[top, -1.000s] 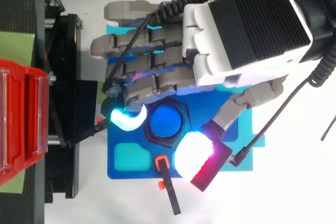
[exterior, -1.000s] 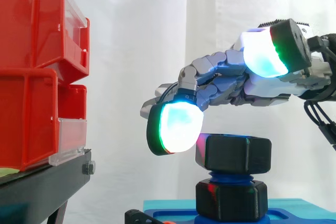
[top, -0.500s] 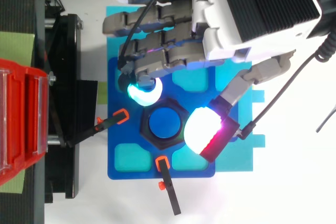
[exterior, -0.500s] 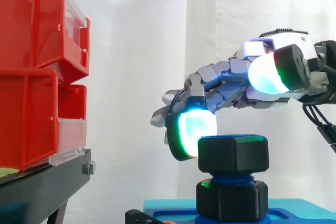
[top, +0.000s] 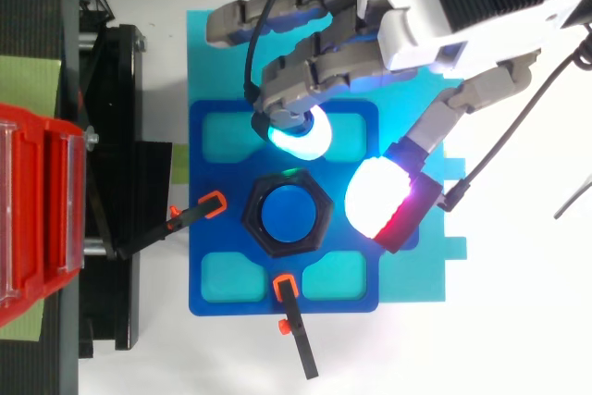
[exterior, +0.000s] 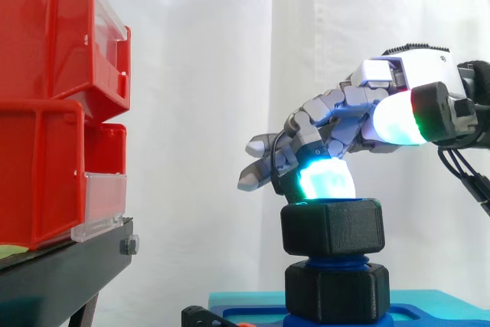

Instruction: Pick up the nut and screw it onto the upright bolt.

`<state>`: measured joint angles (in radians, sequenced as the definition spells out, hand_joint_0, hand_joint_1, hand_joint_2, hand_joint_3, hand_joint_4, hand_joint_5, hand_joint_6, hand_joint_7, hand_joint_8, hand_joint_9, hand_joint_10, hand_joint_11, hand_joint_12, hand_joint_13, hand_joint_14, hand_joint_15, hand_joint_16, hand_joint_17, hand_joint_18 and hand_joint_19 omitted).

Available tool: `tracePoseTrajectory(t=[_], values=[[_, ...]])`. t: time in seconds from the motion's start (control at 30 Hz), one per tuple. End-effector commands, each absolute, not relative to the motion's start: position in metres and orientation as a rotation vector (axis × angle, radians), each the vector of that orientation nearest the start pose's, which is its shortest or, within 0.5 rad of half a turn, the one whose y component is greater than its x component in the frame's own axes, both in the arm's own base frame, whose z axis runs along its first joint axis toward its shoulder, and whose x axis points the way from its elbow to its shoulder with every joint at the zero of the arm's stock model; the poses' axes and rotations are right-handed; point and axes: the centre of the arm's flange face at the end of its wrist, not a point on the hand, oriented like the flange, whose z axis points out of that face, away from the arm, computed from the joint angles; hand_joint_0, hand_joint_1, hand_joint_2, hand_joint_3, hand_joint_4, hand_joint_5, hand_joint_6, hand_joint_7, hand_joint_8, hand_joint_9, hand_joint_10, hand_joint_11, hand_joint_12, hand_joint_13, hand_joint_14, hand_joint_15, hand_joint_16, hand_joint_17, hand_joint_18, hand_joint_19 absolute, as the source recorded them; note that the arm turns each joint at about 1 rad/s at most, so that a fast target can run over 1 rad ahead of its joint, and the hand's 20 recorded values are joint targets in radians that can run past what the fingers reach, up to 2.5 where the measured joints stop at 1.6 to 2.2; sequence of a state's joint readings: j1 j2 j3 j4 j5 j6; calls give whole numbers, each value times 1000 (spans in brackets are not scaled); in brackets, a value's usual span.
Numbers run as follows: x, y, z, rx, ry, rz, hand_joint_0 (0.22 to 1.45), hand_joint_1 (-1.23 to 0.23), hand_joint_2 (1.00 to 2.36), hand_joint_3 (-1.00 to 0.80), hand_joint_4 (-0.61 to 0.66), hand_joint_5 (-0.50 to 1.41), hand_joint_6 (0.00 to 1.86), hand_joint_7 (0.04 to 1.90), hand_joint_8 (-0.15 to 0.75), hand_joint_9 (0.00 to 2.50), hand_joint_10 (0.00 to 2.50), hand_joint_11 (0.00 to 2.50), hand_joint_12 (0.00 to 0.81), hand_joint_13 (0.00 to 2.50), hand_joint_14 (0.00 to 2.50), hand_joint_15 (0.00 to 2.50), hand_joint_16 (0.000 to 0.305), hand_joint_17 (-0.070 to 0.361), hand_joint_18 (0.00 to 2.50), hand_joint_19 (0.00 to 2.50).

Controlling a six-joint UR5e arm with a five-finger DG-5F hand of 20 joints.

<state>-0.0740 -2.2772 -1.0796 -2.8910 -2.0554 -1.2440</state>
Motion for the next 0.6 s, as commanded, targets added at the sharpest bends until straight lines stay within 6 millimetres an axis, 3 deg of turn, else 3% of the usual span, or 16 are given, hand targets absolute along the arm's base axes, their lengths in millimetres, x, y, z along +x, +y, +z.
tracePoseTrajectory(t=[0.0, 0.23, 0.4, 0.57], values=[[743, -149, 312, -90, 1552, 572, 511, -268, 1000, -500, 190, 14, 501, 1333, 243, 903, 0, 0, 205, 395, 0, 0, 18, 40, 52, 0], [749, -150, 337, -114, 1521, 577, 488, -232, 1000, -500, 282, -99, 504, 972, 263, 789, 0, 0, 244, 315, 0, 0, 24, 55, 0, 0], [753, -140, 341, -126, 1504, 582, 476, -214, 1000, -500, 228, -147, 502, 731, 244, 681, 0, 0, 261, 244, 0, 0, 28, 63, 0, 0], [757, -134, 345, -138, 1471, 585, 470, -190, 1000, -500, 201, -172, 501, 638, 229, 572, 0, 0, 280, 167, 0, 0, 32, 71, 0, 0]])
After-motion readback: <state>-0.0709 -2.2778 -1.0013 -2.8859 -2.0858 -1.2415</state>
